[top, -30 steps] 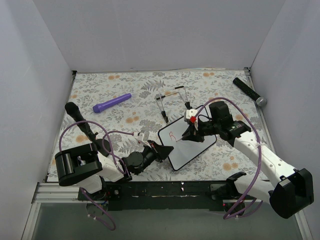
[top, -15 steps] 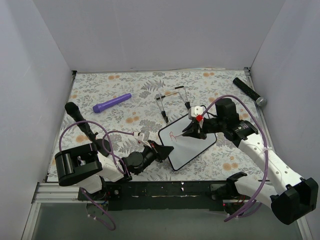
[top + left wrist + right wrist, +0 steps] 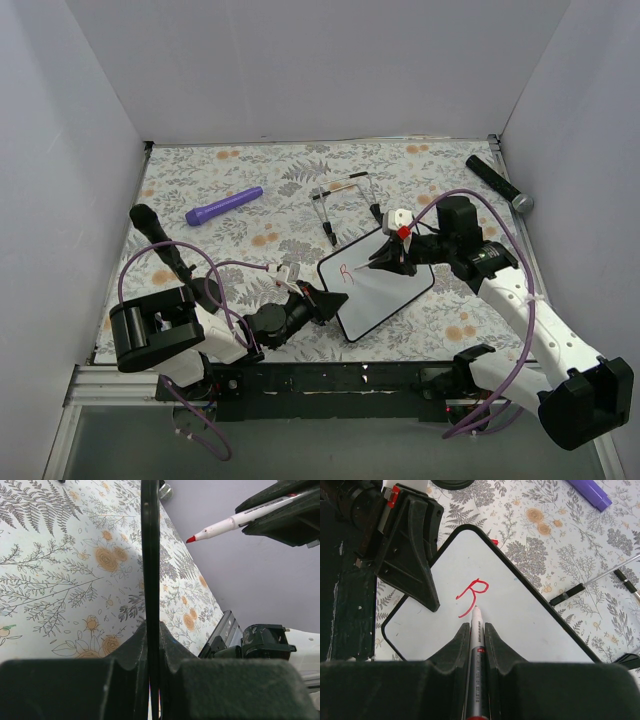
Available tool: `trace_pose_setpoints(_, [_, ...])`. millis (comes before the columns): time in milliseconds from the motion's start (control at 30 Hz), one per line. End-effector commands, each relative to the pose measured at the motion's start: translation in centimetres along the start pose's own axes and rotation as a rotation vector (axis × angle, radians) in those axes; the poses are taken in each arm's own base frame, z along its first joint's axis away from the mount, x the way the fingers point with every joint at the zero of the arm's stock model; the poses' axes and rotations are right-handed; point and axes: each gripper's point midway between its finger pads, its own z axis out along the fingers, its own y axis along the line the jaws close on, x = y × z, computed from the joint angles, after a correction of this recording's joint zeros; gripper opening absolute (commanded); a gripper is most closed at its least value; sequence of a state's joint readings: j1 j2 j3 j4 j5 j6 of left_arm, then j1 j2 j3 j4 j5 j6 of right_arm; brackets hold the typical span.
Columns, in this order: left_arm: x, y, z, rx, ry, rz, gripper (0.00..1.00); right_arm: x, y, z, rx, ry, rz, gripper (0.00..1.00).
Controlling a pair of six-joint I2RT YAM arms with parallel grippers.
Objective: Write a sentence on the whiteboard
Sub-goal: Write on the whiteboard with the whiteboard.
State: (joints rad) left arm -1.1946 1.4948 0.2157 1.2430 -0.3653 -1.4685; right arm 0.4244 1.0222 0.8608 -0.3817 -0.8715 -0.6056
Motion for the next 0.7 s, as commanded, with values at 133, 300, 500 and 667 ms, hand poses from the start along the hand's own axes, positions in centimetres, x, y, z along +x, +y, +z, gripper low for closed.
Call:
trace_pose_setpoints(133, [-1.93, -2.72, -0.05, 0.099, -0.067, -0.029, 0.00, -0.41, -0.13, -0.11, 0.009, -0.041, -0.011, 0.01])
trace_pose_setpoints(300, [-2.01, -2.66, -0.05, 0.094, -0.071, -0.034, 0.00, -0.22, 0.16, -0.11, 0.003, -0.046, -0.006, 0.01])
trace_pose_setpoints(500, [-1.92, -2.60, 0.04, 0.090, -0.069, -0.038, 0.00, 0.09, 0.41, -0.02, -0.002, -0.050, 0.000, 0.01])
trace_pose_setpoints(667, [-1.93, -2.60, 0.11, 0.087, -0.070, -0.045, 0.00, -0.11, -0.13, -0.03, 0.020, -0.051, 0.008, 0.01])
